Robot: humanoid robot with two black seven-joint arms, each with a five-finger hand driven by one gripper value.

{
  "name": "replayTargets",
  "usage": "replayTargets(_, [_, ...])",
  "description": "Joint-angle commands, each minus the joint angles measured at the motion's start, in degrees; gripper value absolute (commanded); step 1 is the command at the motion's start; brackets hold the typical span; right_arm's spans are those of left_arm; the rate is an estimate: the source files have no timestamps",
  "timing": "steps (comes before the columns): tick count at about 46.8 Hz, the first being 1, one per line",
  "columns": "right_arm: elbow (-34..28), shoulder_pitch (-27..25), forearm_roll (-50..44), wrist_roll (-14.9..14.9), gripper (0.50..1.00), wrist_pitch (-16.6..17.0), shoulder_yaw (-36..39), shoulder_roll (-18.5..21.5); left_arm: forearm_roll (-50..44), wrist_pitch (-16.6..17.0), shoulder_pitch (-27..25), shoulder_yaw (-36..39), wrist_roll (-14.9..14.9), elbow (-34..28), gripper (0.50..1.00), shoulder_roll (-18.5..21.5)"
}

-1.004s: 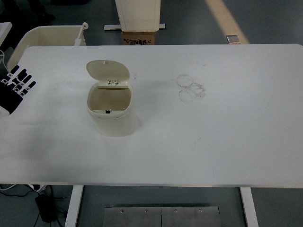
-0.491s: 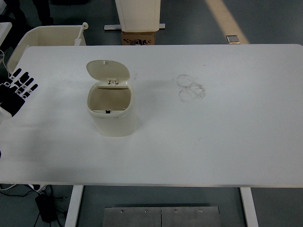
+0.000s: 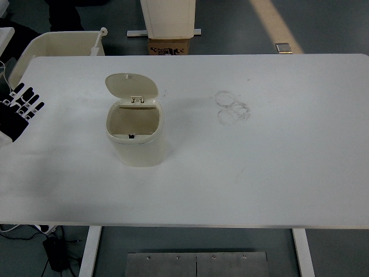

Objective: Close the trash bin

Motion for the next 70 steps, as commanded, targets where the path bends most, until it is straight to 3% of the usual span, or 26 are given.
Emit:
replayTargets(1, [0.0,0.01,-0.01,0.0,0.991,0.0,-0.06,0.0,0.01,0.0,0.0,0.0,0.0,-0.03,1.0,0.09])
replayTargets(21, [0.0,0.01,-0.01,0.0,0.991,0.0,-0.06,0.0,0.1,0.17,-1.4,0.0,0.27,-0.38,1.0,0.79])
replayTargets(27, [0.0,0.01,-0.01,0.0,0.991,0.0,-0.06,0.0,0.1,1.93,-3.25,0.0,0.71,-2.13,1.0,4.04])
replayTargets(35, [0.0,0.01,-0.01,0.0,0.991,0.0,-0.06,0.0,0.1,6.85,-5.53,0.18,0.97,-11.7,1.0,10.1])
replayTargets(40, [0.0,0.01,-0.01,0.0,0.991,0.0,-0.06,0.0,0.19,8.96,-7.99,0.44,1.41,-16.1,1.0,13.1])
replayTargets(49, [0.0,0.01,-0.01,0.0,0.991,0.0,-0.06,0.0,7.3,10.63,-13.09,0.62,8.26,-18.22,1.0,15.03])
replayTargets(63, [0.0,0.01,-0.01,0.0,0.991,0.0,-0.06,0.0,19.96,10.81,-21.61,2.46,11.34,-20.59,1.0,15.03])
replayTargets(70, [0.0,0.01,-0.01,0.0,0.991,0.0,-0.06,0.0,20.4,10.63,-29.43,10.71,11.43,-22.61,1.0,15.03])
